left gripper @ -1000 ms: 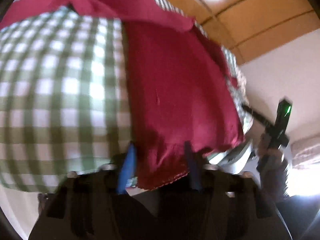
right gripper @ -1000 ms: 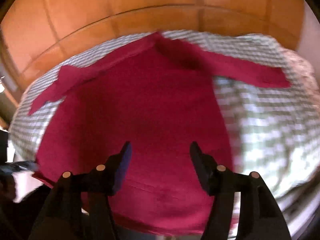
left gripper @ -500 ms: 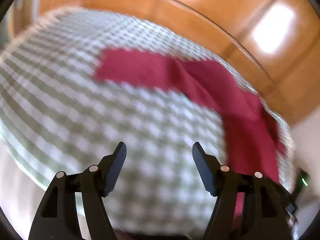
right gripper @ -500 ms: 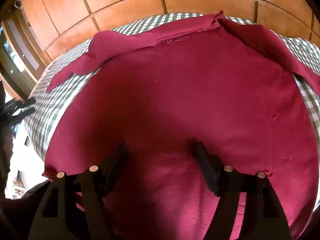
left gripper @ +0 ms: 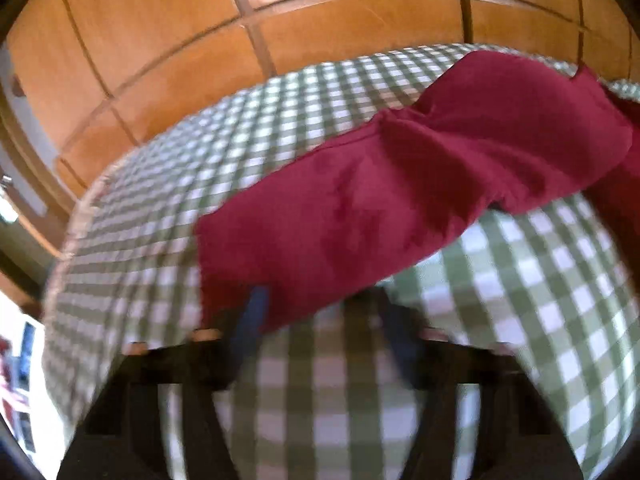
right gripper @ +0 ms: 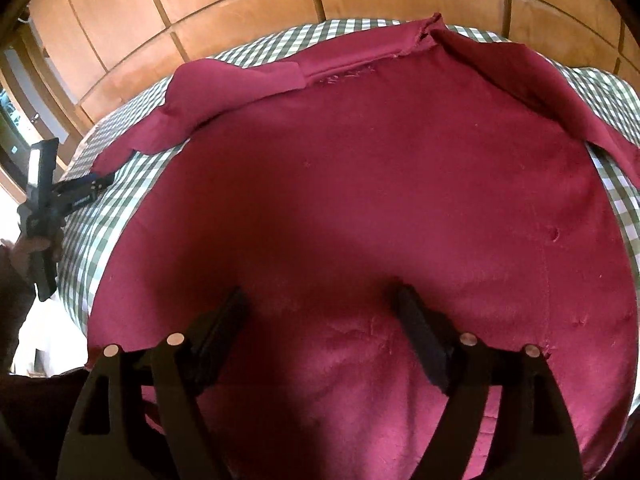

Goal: Fold small clothes

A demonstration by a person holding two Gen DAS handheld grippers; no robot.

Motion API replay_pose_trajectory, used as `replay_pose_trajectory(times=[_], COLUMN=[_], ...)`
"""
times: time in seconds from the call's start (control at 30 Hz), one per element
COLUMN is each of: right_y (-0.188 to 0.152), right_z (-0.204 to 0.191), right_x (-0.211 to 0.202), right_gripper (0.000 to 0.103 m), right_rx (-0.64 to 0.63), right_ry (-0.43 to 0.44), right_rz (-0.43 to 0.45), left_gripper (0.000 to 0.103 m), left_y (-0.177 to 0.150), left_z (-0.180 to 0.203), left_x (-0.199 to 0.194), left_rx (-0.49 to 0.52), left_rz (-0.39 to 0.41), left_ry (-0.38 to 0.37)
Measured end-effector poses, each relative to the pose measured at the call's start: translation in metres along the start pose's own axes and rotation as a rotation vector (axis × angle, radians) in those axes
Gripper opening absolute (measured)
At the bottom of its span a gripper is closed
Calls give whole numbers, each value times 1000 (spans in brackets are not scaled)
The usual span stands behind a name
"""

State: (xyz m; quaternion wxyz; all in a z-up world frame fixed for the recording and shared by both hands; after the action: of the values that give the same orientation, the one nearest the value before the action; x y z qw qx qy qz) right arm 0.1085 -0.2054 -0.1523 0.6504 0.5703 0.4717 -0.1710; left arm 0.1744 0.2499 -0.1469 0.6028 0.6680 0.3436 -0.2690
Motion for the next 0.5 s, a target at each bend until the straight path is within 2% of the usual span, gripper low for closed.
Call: replay_pose_trajectory(times=[0.03,0.07,0.13,0.27,0.33,0.5], right_y=[3,6,19,47,64,106], right_z=[1,1,5,12,14,2], right_x=[-1,-3,-8,-2,9,46], right_gripper=[78,74,70,63,61,56], right_rx=[3,6,14,0,-25,-107], right_ry=[-1,-3,6,-3,-12,11], right_rz=[3,12,43,71,75,58], left_gripper=[8,3,3,3,3,3], left_y=[3,7,17,41,55,93], left_z=[0,-4,-11,-31,-46,-79], left_x=[2,2,-12,-64,-88,-141], left_rx=[-4,-18,-94,-208,-295,-445], left_rz=[-10,-15,-3,72,102,177], left_ry=[6,10,-58,-169,-256,-398])
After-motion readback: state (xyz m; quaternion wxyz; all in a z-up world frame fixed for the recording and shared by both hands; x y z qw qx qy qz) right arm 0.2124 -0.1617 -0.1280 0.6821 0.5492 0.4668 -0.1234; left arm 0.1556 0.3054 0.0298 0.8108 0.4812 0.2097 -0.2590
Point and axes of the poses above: each gripper's, at about its wrist camera, not at the fingertips, and x roughly the way its jaws point, z to its right, y to its top, the point moved 7 cm from there along x, roughly the way its jaws point, and after that the axes turned 8 degrees about -x, right-handed, at the moved point
